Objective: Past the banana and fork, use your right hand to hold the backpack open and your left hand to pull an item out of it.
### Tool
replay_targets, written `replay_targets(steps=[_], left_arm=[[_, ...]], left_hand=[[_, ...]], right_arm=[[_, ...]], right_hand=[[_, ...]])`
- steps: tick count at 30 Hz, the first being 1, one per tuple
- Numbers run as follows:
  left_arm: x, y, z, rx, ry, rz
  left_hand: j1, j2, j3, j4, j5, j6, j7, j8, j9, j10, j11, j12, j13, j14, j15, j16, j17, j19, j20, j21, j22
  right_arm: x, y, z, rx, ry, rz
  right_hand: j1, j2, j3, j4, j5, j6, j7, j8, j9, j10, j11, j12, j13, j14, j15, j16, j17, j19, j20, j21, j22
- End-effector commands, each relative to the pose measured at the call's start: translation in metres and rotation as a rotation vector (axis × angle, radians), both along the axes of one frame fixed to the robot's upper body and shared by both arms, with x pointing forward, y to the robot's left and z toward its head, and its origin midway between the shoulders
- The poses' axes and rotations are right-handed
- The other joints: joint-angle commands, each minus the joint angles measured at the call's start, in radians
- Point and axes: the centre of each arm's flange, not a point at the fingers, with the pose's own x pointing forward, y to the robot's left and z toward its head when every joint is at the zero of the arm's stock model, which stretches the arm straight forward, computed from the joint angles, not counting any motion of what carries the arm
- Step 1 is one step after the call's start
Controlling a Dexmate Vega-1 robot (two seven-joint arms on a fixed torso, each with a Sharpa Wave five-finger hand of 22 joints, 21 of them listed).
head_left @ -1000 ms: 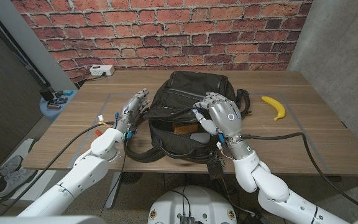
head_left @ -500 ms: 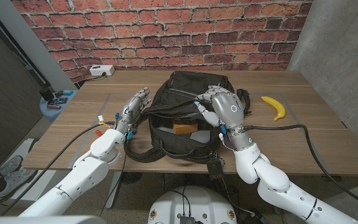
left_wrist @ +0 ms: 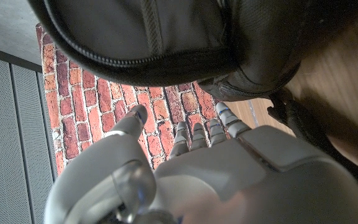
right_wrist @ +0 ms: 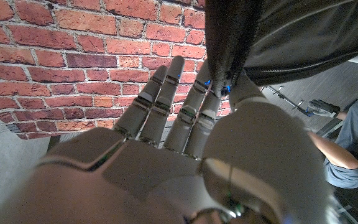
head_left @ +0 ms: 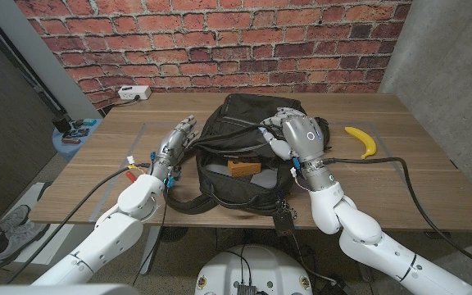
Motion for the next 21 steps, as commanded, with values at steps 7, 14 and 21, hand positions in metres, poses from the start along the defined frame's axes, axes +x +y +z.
replay_targets(steps=[7,14,21], left_arm=[[-0.024,0.003,-0.012,-0.022,-0.027,0.025],[-0.029,0.004,-0.014,-0.023,-0.032,0.029],[-0.033,0.003,-0.013,-0.02,-0.042,0.025]], left_hand=[[0.014,-0.001,-0.008,0.0,0.005,0.006,0.0,0.002,0.003,0.008,0.003,0.001,0.004,0.003,0.005,-0.001,0.004,0.012,0.0,-0.007,0.004],[0.014,-0.001,-0.008,-0.001,0.005,0.006,0.0,0.002,0.003,0.008,0.003,0.001,0.004,0.004,0.005,-0.001,0.004,0.013,-0.001,-0.009,0.004],[0.015,-0.001,-0.008,-0.001,0.006,0.006,-0.001,0.002,0.003,0.008,0.004,0.001,0.004,0.003,0.005,-0.002,0.004,0.014,-0.001,-0.011,0.004]], right_arm=[[0.016,-0.003,0.013,0.025,0.0,-0.014],[0.021,-0.005,0.023,0.039,0.0,-0.025],[0.024,-0.005,0.029,0.048,0.003,-0.034]], right_hand=[[0.024,0.004,-0.001,-0.003,-0.004,0.012,0.002,0.009,0.002,0.011,0.001,0.009,0.001,0.013,-0.143,-0.005,0.005,0.009,-0.05,0.004,0.005],[0.028,0.004,-0.002,-0.003,-0.004,0.014,0.004,0.01,0.002,0.014,0.002,0.009,0.002,0.016,-0.143,-0.008,0.006,0.01,-0.051,0.004,0.005],[0.036,0.005,-0.003,-0.003,-0.005,0.019,0.004,0.011,0.002,0.022,0.003,0.01,0.001,0.02,-0.144,-0.01,0.008,0.011,-0.052,0.004,0.005]])
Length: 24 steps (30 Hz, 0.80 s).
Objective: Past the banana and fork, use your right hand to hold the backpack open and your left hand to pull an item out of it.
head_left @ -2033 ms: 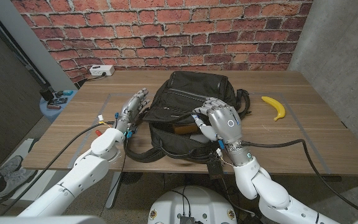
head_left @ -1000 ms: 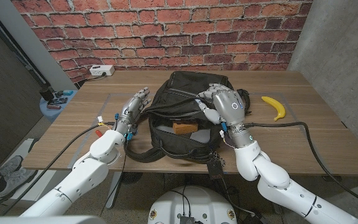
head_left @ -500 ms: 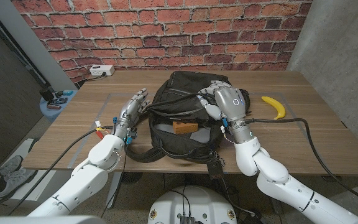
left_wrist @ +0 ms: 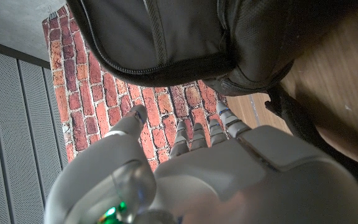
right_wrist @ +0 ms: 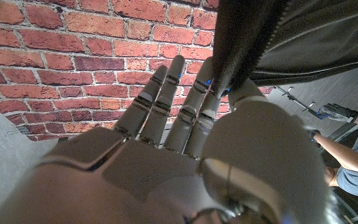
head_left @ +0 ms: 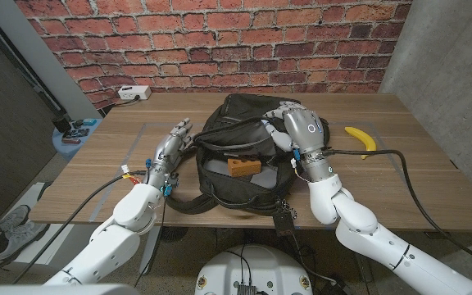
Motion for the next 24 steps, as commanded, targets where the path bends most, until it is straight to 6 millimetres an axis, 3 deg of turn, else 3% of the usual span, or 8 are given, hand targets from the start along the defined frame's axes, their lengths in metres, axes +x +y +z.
replay_targets(steps=[1,24], left_arm=[[-0.01,0.0,-0.002,0.001,-0.013,-0.001],[-0.022,0.001,-0.001,0.01,-0.035,-0.009]], left_hand=[[0.011,0.003,-0.004,0.003,0.006,0.006,-0.001,0.002,0.003,0.008,0.004,0.001,0.004,0.003,0.005,-0.002,0.004,0.009,0.005,-0.004,0.004],[0.013,0.004,-0.005,0.003,0.006,0.008,0.0,0.002,0.003,0.012,0.006,0.003,0.004,0.006,0.006,-0.001,0.004,0.01,0.009,-0.01,0.004]], right_arm=[[0.007,-0.002,0.013,0.017,0.005,-0.022],[0.027,-0.001,0.04,0.007,0.005,-0.073]], right_hand=[[0.017,0.0,-0.003,-0.003,-0.001,0.01,-0.002,0.006,0.003,0.013,0.001,0.01,0.0,0.013,-0.142,-0.003,0.003,0.007,-0.049,0.004,0.005],[0.031,0.006,-0.012,0.0,-0.003,0.01,-0.001,0.006,0.003,0.014,0.002,0.009,0.003,0.025,-0.142,-0.002,0.006,0.009,-0.057,0.004,0.005]])
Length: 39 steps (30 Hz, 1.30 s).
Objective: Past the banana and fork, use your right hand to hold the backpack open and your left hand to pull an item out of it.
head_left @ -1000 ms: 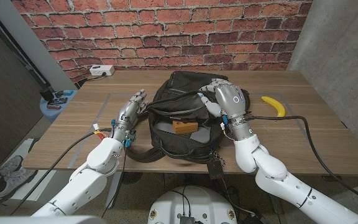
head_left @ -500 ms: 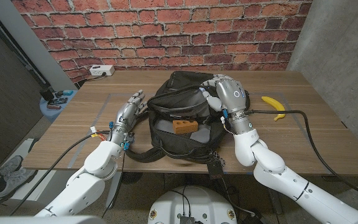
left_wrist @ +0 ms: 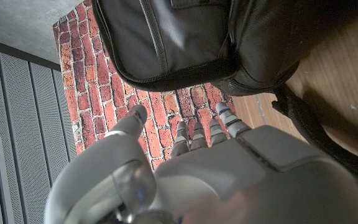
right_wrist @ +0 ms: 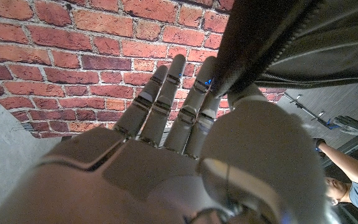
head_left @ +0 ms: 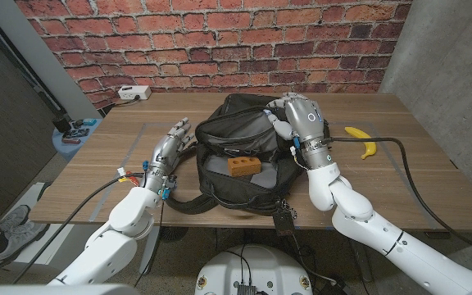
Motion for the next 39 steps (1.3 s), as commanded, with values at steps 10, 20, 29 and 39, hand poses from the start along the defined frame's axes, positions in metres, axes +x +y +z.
replay_targets(steps=[10,20,29,39], left_arm=[[-0.015,0.002,0.002,0.011,-0.03,-0.007],[-0.018,-0.002,0.0,0.015,-0.029,-0.016],[-0.029,-0.008,-0.002,0.026,-0.046,0.001],[-0.035,-0.016,-0.004,0.021,-0.057,-0.004]], left_hand=[[0.015,0.003,-0.005,0.003,0.006,0.009,-0.002,0.002,0.003,0.006,0.003,0.004,0.004,0.008,0.006,-0.001,0.004,0.007,0.007,-0.006,0.004],[0.017,0.003,-0.006,0.002,0.007,0.014,-0.001,0.003,0.003,0.016,0.005,0.007,0.004,0.021,0.009,0.003,0.003,0.024,0.016,-0.005,0.006],[0.021,0.0,-0.007,-0.002,0.009,0.022,-0.002,0.005,0.003,0.03,0.014,0.011,0.005,0.048,0.016,0.009,0.003,0.046,0.023,-0.003,0.008],[0.026,-0.002,-0.007,-0.008,0.01,0.028,0.003,0.005,0.003,0.041,0.015,0.014,0.005,0.067,0.016,0.012,0.003,0.061,0.025,-0.001,0.009]], right_arm=[[0.015,-0.002,0.027,0.017,0.017,-0.042],[0.02,-0.001,0.038,0.032,0.027,-0.044],[0.025,0.004,0.043,0.046,0.03,-0.027],[0.033,0.011,0.049,0.044,0.037,-0.023]], right_hand=[[0.02,0.002,-0.007,0.002,0.001,0.01,0.002,0.006,0.003,0.007,-0.001,-0.001,0.002,0.009,-0.138,-0.006,0.001,0.009,-0.058,0.004,0.005],[0.027,0.003,-0.011,0.002,0.001,0.009,0.006,0.006,0.004,0.006,0.0,-0.003,0.003,0.011,-0.139,-0.008,0.002,0.008,-0.06,0.004,0.005],[0.031,0.005,-0.014,0.002,0.001,0.008,0.005,0.005,0.004,0.004,-0.001,-0.004,0.004,0.012,-0.139,-0.009,0.002,0.012,-0.062,0.005,0.006],[0.035,0.008,-0.022,0.005,0.001,0.006,0.008,0.004,0.004,0.001,0.001,-0.006,0.005,0.018,-0.138,-0.008,0.004,0.016,-0.063,0.007,0.006]])
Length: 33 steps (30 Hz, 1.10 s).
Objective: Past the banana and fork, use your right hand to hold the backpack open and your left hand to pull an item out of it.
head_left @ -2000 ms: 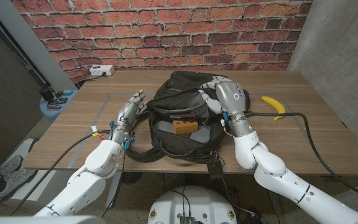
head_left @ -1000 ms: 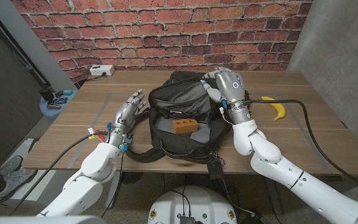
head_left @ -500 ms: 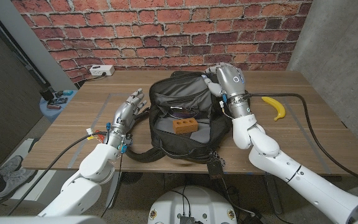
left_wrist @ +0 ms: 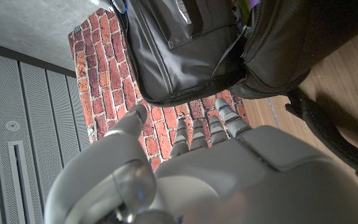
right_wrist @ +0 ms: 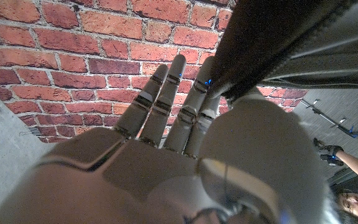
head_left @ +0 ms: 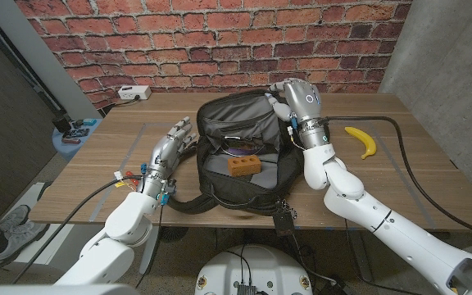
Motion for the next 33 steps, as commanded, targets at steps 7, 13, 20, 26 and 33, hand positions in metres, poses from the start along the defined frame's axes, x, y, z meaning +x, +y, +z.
replay_targets(steps=[7,13,20,26,33], left_arm=[[-0.011,-0.012,-0.004,0.004,-0.011,-0.001],[-0.018,-0.015,-0.01,-0.013,-0.004,0.006],[-0.027,-0.018,-0.016,-0.021,-0.001,0.024],[-0.034,-0.023,-0.016,0.0,0.021,0.055],[-0.042,-0.028,-0.006,0.039,0.022,0.096]], left_hand=[[0.015,-0.002,0.002,-0.015,0.008,0.016,0.01,0.006,0.003,0.027,0.001,0.01,0.006,0.029,0.003,0.007,0.003,0.021,0.003,0.008,0.005],[0.02,-0.003,0.002,-0.02,0.01,0.02,0.01,0.007,0.003,0.037,0.0,0.013,0.006,0.04,0.003,0.009,0.004,0.03,0.002,0.01,0.006],[0.024,-0.003,0.002,-0.024,0.011,0.026,0.012,0.008,0.003,0.044,0.0,0.015,0.007,0.044,0.004,0.007,0.004,0.032,0.003,0.009,0.007],[0.033,-0.005,0.001,-0.034,0.014,0.046,0.015,0.012,0.003,0.071,0.0,0.023,0.008,0.076,0.0,0.013,0.005,0.046,0.001,0.01,0.009],[0.061,-0.016,0.001,-0.061,0.021,0.099,0.021,0.022,0.004,0.117,-0.018,0.033,0.01,0.112,-0.009,0.012,0.005,0.072,-0.004,0.015,0.011]], right_arm=[[0.014,0.006,0.009,0.01,0.018,0.005],[0.018,0.005,0.009,0.021,0.023,0.003],[0.022,0.002,0.009,0.034,0.028,-0.003],[0.024,-0.001,0.011,0.037,0.028,0.002],[0.025,-0.003,0.012,0.043,0.025,0.015]], right_hand=[[0.017,0.003,-0.01,-0.001,0.009,0.002,-0.004,0.006,0.004,0.0,0.002,0.001,0.009,0.009,-0.139,-0.001,0.005,0.003,-0.065,0.006,0.006],[0.017,0.005,-0.013,0.002,0.009,0.002,-0.003,0.006,0.005,0.0,0.002,-0.001,0.008,0.008,-0.137,-0.003,0.005,0.002,-0.065,0.006,0.006],[0.018,0.006,-0.017,0.003,0.009,0.002,-0.003,0.006,0.005,0.0,0.001,-0.001,0.009,0.008,-0.137,-0.005,0.006,0.002,-0.065,0.006,0.006],[0.02,0.009,-0.021,0.004,0.01,0.001,-0.002,0.005,0.005,-0.021,0.013,-0.013,0.006,0.008,-0.138,-0.008,0.006,0.002,-0.064,0.006,0.006],[0.023,0.01,-0.023,0.003,0.01,0.001,0.0,0.005,0.005,-0.023,0.015,-0.015,0.007,0.009,-0.138,-0.009,0.006,0.002,-0.065,0.005,0.006]])
